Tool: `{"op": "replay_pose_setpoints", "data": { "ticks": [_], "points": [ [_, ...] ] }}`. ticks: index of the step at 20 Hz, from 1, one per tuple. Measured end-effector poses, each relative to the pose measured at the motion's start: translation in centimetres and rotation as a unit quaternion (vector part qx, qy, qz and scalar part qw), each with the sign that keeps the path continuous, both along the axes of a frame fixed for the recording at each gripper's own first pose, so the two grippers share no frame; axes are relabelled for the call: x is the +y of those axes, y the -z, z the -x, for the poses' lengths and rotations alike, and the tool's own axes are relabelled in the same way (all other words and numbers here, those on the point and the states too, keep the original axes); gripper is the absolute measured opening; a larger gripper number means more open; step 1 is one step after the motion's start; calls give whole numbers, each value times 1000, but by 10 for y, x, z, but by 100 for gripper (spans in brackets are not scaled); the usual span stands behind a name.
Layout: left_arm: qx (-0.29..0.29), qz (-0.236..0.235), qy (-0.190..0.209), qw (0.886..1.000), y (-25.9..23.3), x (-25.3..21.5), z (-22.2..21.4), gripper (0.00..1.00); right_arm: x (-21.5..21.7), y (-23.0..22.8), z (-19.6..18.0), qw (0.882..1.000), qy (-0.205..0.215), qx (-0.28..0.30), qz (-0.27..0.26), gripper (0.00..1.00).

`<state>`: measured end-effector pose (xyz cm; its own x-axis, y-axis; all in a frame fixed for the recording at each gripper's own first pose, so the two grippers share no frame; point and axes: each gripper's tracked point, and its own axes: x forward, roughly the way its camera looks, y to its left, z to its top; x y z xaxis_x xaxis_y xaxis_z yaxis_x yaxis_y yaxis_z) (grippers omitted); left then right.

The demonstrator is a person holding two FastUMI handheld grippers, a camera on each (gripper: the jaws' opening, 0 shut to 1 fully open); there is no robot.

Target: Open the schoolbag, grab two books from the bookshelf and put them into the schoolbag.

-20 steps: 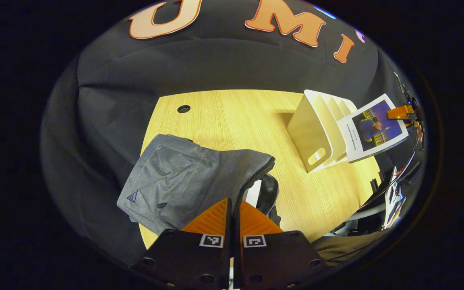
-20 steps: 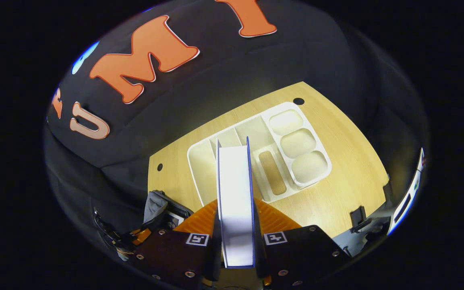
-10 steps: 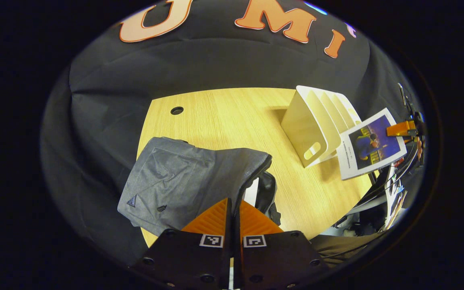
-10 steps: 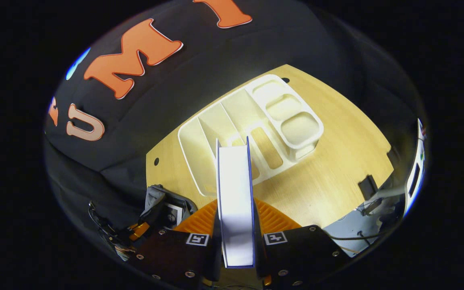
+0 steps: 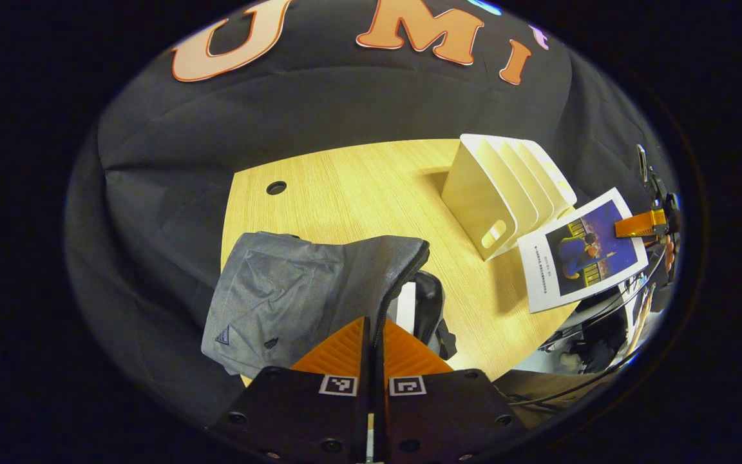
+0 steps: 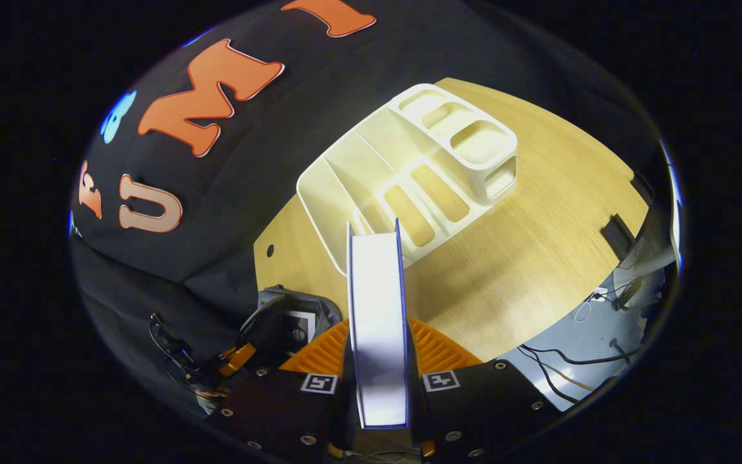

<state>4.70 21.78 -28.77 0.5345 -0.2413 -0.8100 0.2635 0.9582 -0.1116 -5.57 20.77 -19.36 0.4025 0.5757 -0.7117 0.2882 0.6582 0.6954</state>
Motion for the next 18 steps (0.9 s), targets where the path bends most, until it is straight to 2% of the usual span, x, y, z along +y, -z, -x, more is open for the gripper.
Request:
{"op": "replay_pose_setpoints", "data": {
  "ticks": [4, 8, 18],
  "points": [
    [-8, -7, 14, 1000, -8, 4, -7, 4, 43, -4, 16, 999, -22, -18, -23, 34],
    [-22, -21, 25, 999, -23, 12, -6, 4, 93, -18, 20, 996, -50, -41, -68, 34],
    [-54, -36, 7, 998, -54, 45, -19, 4, 180, -39, 15, 984, -73, -61, -147, 33]
  ]
}}
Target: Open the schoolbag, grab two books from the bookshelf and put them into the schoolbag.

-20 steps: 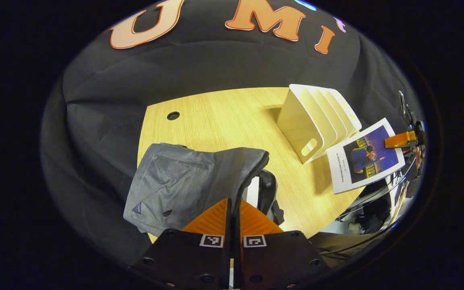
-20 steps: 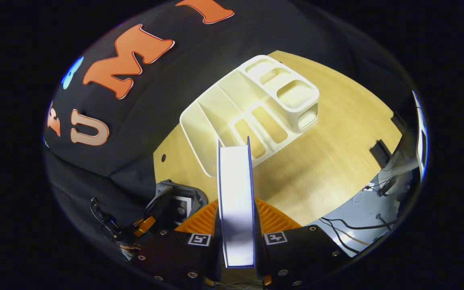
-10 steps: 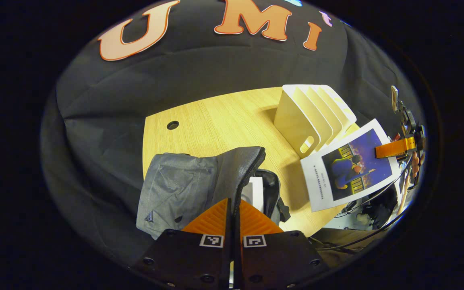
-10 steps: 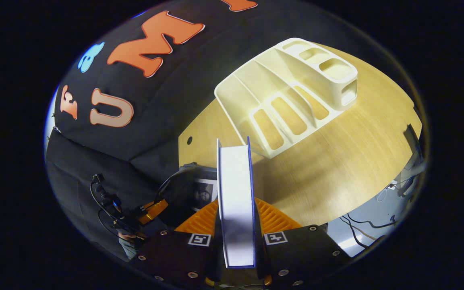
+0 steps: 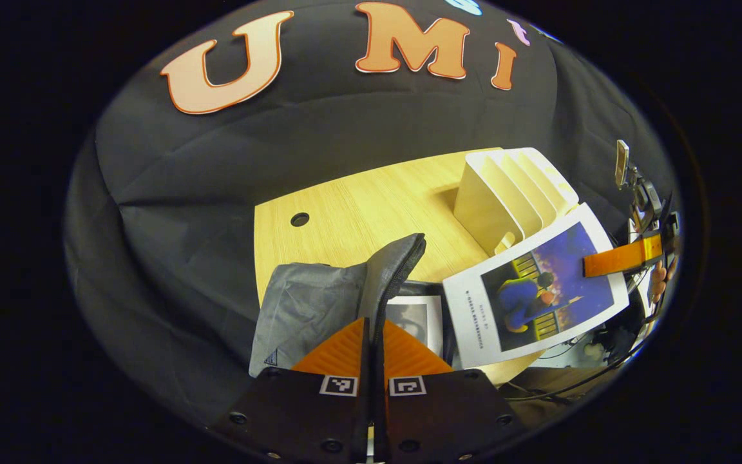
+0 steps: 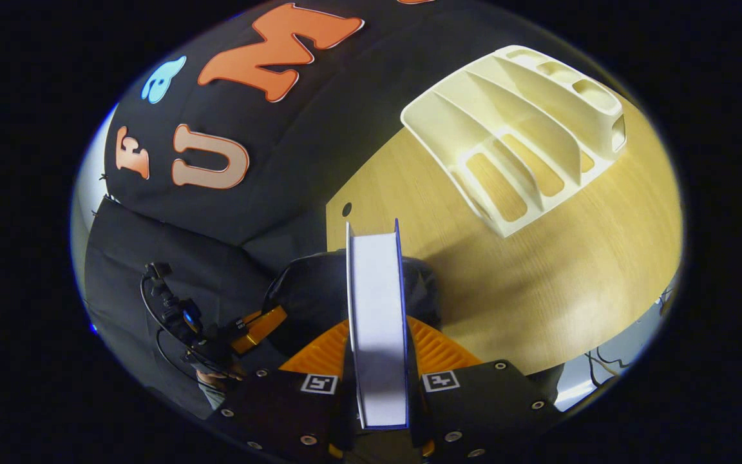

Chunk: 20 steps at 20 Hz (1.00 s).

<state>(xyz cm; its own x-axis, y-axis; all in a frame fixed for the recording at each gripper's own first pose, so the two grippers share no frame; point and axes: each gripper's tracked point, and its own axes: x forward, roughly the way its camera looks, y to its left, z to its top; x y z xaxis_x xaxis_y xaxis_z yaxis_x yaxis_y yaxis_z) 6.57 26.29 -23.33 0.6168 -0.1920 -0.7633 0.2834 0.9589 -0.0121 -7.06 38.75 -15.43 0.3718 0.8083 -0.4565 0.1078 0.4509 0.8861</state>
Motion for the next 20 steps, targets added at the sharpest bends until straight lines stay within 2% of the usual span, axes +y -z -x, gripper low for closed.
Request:
{"op": "replay_pose_setpoints", "data": {
  "ticks": [2, 5, 10, 13, 16, 20],
  "points": [
    [-4, -2, -2, 1000, -4, 3, -1, 4, 20, 1, -3, 1000, -4, 11, -19, 34],
    [-13, -10, 0, 1000, -12, 4, -3, 4, 45, 9, -3, 999, -22, 18, -21, 33],
    [-24, -14, -5, 1000, -23, 9, -3, 4, 71, -2, -19, 998, -14, 27, -58, 33],
    [-23, -12, -10, 1000, -24, 8, -9, 4, 98, 16, -21, 998, -23, 33, -44, 33],
    [-21, -5, -6, 1000, -22, 2, -9, 4, 136, 31, -16, 996, -40, 45, -61, 33],
    [-22, -6, 3, 1000, -24, -6, -8, 4, 168, 29, -26, 997, -18, 38, -72, 33]
  ]
}}
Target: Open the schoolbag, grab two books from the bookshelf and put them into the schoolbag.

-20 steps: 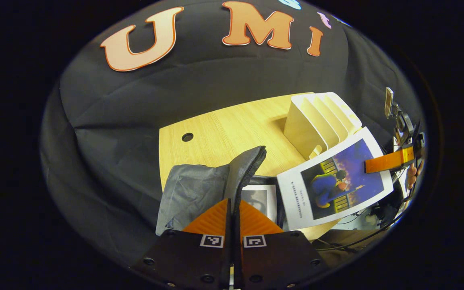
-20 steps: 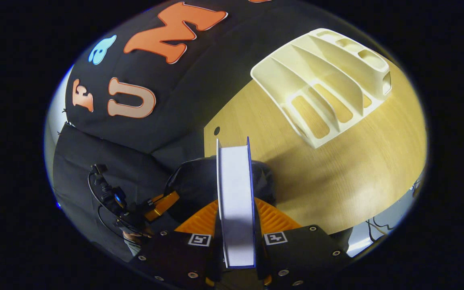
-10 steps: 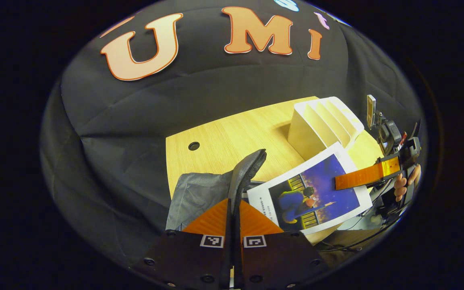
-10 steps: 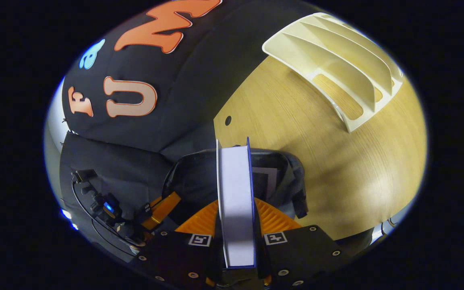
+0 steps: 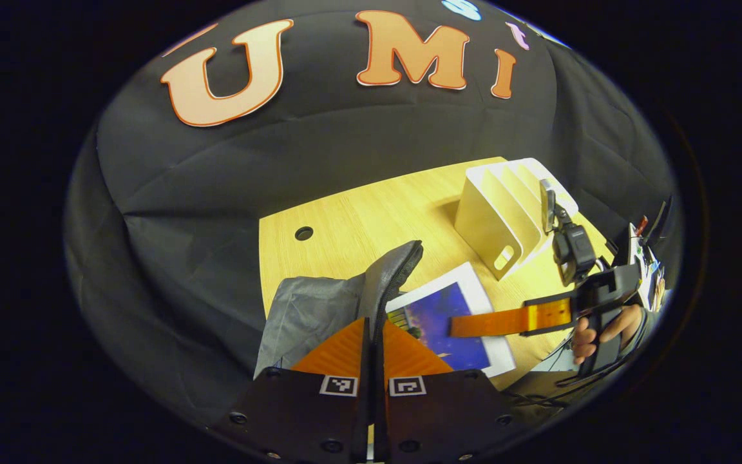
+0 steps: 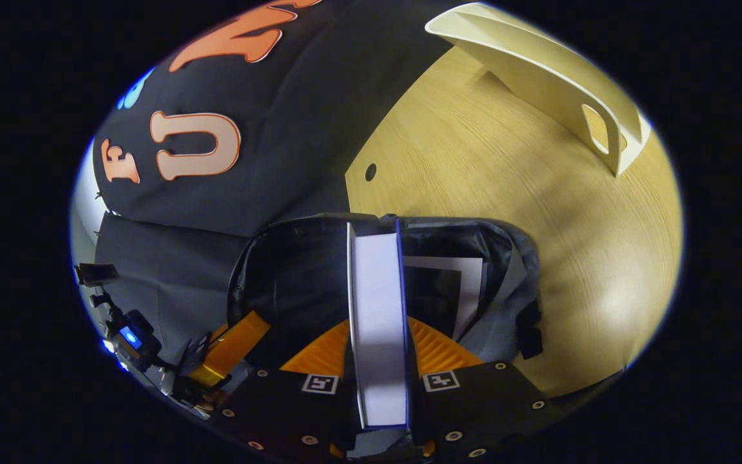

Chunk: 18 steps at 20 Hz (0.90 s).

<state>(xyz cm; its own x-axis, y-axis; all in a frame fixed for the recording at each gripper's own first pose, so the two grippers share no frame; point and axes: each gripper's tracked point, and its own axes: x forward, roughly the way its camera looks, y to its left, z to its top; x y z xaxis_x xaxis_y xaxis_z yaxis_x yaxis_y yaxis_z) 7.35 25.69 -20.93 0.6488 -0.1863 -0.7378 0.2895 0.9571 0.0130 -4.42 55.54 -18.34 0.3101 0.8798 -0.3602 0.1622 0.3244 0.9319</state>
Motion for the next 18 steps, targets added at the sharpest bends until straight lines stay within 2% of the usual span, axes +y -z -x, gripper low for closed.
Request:
{"op": "replay_pose_setpoints", "data": {
  "ticks": [4, 6, 7, 9, 12, 18],
  "points": [
    [0, 0, 2, 1000, 0, -6, 0, 4, 7, 4, -18, 999, 38, -9, 5, 33],
    [2, 5, 6, 1000, 1, -13, 0, 4, 8, 2, -21, 999, 48, -11, 4, 34],
    [1, 4, 7, 1000, 0, -14, -1, 4, 10, -1, -18, 999, 39, -15, 4, 33],
    [-4, 1, 2, 1000, -4, -13, -6, 4, -3, -2, -28, 997, 76, -14, 0, 32],
    [1, 8, -6, 1000, -3, -13, -7, 4, -8, 4, -33, 995, 99, -5, -5, 30],
    [9, 8, 18, 1000, -2, -36, -8, 2, 17, 3, -24, 996, 83, -29, -4, 31]
  ]
}}
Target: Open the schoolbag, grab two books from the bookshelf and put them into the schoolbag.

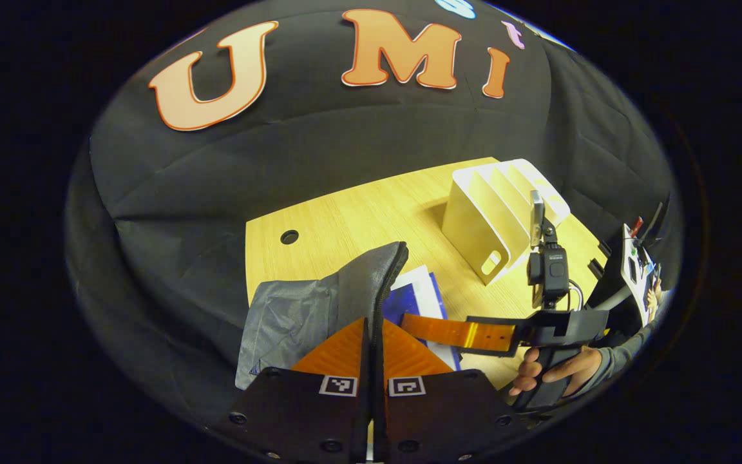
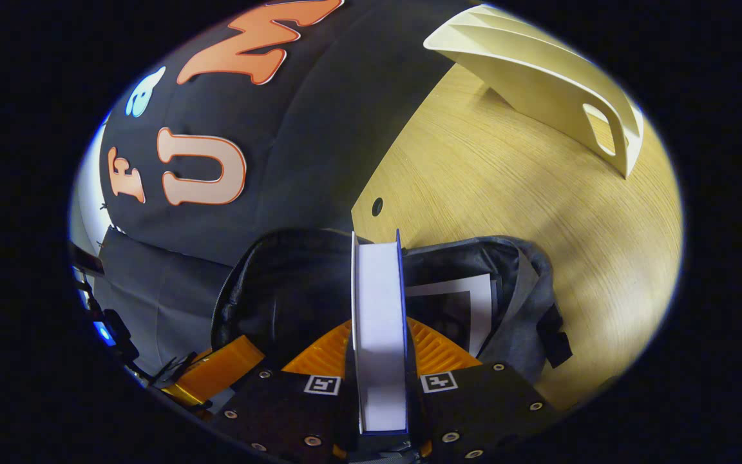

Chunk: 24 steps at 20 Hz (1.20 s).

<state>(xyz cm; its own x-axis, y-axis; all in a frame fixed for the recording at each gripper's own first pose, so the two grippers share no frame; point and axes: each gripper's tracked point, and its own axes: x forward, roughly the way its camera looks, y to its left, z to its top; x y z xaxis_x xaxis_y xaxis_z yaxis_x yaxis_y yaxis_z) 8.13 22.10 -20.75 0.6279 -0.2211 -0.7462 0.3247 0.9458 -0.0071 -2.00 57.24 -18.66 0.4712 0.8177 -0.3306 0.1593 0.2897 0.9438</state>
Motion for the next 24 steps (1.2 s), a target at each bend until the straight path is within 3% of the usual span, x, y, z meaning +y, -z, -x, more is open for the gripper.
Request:
{"op": "replay_pose_setpoints", "data": {
  "ticks": [2, 9, 12, 14, 17, 20, 24],
  "points": [
    [3, 2, 9, 1000, 0, -10, 1, 6, 9, 2, 7, 1000, -19, -5, 4, 31],
    [9, 2, 26, 1000, -1, -32, 4, 4, 37, 2, 8, 999, -40, -33, 13, 31],
    [11, 11, 17, 1000, -1, -32, 7, 4, 43, 6, 3, 998, -46, -31, 13, 31],
    [15, 22, 6, 1000, 1, -29, 6, 4, 45, 9, 12, 997, -74, -21, 24, 33],
    [19, 26, 4, 999, 9, -17, 13, 4, 31, 30, 10, 991, -94, -19, 88, 49],
    [24, 39, -13, 999, 18, -13, 19, 4, 7, 32, 6, 983, -111, -44, 140, 55],
    [24, 34, -44, 998, 26, -19, 22, 6, -41, 15, -6, 976, -107, -93, 168, 66]
  ]
}}
